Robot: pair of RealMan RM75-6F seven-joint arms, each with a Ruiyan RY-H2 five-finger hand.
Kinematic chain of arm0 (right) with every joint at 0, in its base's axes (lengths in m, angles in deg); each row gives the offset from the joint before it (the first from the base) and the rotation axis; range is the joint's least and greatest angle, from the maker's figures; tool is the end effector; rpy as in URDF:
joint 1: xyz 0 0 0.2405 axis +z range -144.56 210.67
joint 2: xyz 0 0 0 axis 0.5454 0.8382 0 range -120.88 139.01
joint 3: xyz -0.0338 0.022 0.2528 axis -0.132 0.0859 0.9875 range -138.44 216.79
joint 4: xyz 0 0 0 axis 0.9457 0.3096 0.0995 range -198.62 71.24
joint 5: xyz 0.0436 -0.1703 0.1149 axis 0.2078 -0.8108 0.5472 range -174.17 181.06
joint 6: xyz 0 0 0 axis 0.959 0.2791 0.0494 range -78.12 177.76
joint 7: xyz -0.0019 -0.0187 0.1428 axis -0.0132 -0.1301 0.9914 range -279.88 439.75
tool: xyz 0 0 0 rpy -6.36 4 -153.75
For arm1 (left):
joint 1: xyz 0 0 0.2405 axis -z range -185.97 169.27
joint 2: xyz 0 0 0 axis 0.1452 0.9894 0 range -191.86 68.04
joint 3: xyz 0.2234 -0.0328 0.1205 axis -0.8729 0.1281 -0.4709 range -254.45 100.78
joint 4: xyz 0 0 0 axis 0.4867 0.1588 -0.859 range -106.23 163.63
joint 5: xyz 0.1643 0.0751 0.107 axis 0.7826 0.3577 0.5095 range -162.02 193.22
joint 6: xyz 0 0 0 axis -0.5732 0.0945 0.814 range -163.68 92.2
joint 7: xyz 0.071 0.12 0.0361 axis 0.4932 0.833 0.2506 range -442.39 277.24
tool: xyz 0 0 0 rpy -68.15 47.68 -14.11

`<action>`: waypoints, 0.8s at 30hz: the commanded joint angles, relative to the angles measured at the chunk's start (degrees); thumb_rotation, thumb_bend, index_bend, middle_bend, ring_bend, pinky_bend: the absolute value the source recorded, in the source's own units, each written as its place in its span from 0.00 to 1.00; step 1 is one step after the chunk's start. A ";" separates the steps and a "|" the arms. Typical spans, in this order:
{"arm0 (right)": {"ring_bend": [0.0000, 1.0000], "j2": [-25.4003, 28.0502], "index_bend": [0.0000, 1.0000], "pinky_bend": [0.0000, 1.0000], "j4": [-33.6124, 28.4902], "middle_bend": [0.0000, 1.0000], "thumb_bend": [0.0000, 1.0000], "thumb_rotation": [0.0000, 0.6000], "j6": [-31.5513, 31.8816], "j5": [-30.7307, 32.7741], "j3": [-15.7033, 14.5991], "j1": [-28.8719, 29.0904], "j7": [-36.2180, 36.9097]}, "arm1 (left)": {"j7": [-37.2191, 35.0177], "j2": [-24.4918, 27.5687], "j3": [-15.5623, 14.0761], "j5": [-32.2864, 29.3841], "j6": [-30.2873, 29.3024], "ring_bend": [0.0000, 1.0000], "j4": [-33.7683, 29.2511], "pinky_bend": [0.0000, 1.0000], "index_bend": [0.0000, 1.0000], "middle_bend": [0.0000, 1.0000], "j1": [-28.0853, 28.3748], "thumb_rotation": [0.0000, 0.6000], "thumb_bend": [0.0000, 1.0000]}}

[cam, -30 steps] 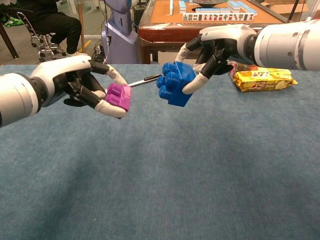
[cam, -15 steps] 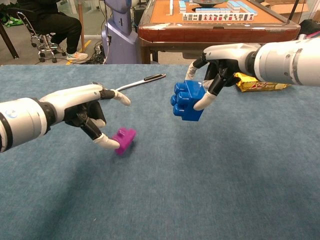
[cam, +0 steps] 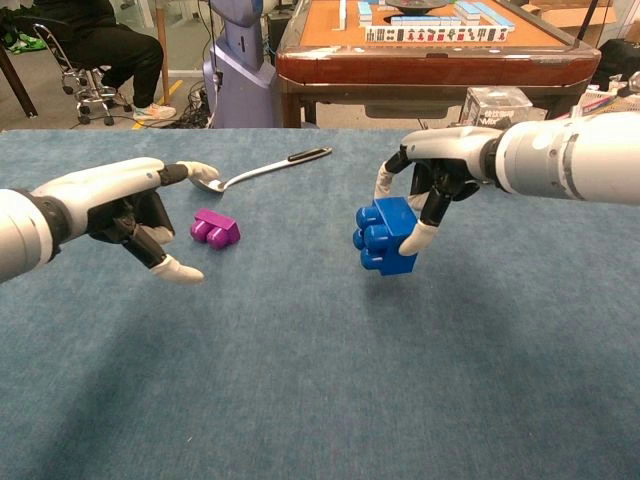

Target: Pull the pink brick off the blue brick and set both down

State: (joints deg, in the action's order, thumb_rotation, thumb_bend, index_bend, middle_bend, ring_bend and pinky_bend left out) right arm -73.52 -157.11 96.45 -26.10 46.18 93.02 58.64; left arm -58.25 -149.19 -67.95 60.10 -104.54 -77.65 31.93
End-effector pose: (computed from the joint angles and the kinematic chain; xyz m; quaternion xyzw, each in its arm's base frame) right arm -0.1052 -0.3609 -0.0197 0.7294 -0.5139 0.2816 0.3530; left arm -0.1304 0.2887 -0.0068 -0.6408 -0.5384 -0.3730 0.4005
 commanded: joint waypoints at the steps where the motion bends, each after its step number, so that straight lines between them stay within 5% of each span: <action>1: 1.00 -0.44 0.40 1.00 0.64 1.00 0.03 1.00 -0.82 1.74 -0.68 0.81 -1.09 | -0.57 0.66 -0.42 0.83 -0.40 0.96 0.21 1.00 0.01 1.00 -0.81 1.00 0.00; 7: 0.98 0.93 0.01 1.00 -0.40 0.97 0.00 1.00 -1.32 4.23 -1.17 1.43 -1.91 | -2.73 0.65 -0.84 4.47 -2.66 0.95 1.53 1.00 0.02 1.00 -3.07 1.00 0.00; 15: 0.87 8.11 0.00 0.99 -8.41 0.86 0.00 1.00 2.00 1.17 -1.31 -1.10 -0.61 | -7.71 2.22 0.24 8.77 -5.62 0.92 2.38 1.00 0.02 0.98 -6.62 1.00 0.00; 24: 0.63 19.49 0.02 0.89 -19.11 0.61 0.00 1.00 12.89 -12.40 -4.18 -10.62 2.35 | -13.98 8.88 -0.27 13.63 -7.91 0.73 2.39 0.99 0.00 0.77 -12.03 1.00 0.00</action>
State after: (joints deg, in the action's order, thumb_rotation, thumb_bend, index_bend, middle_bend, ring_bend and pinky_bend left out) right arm -56.79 -173.52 105.74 -33.73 43.37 85.94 59.52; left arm -71.43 -141.20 -67.87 72.61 -111.70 -75.72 20.74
